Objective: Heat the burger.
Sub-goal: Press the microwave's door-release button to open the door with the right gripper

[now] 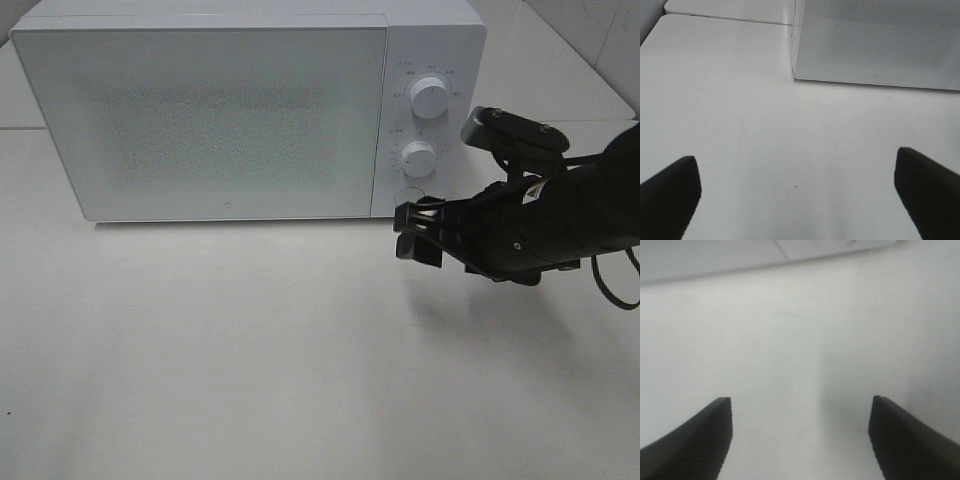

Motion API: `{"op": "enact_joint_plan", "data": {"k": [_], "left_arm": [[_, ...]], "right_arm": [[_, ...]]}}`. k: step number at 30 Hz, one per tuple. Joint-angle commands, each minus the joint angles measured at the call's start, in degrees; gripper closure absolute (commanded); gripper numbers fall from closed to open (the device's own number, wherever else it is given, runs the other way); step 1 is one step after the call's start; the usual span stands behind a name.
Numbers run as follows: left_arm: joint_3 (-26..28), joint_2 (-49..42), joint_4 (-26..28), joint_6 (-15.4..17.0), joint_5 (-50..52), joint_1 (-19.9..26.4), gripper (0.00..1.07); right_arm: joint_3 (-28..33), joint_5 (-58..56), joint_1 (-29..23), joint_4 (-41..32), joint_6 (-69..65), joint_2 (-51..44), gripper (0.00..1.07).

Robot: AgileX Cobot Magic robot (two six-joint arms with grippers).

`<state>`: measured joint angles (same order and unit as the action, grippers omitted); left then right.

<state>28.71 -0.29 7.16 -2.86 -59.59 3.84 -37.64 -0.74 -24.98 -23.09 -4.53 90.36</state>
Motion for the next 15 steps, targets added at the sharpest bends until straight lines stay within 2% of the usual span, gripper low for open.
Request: {"op": "enact_joint_plan", "data": {"k": [1,5,7,9,10,15], "left_arm": [[-0.34,-1.43,0.52,0.4,0.29,0.23,0.09],[-0.34,-1.43,0.52,0.4,0.29,0.23,0.09],[-0.34,-1.43,0.52,0.4,0.29,0.23,0.09],[-0.34,-1.43,0.52,0.4,0.29,0.23,0.09],[-0.34,-1.43,0.52,0.4,0.29,0.23,0.09],[-0.34,-1.43,0.52,0.4,0.29,0.23,0.09]], "right_arm": [[-3.09,-12.66,1.32,2.35,8.65,-0.63,0.32],[-5.61,-19.82,1.6,7.39,8.37,-0.74,0.32],[-9.28,-28.42,1.6,15.81,3.61,-2.01,0.32],[-9.85,-30.42,1.6,17.53,2.23,-2.92,0.32],[-11.0,-33.69,1.6,21.31,-0.74,-5.16,0.32],[-11.4,-37.99,1.6,26.36,-4.41,-10.83,0.32]]}}
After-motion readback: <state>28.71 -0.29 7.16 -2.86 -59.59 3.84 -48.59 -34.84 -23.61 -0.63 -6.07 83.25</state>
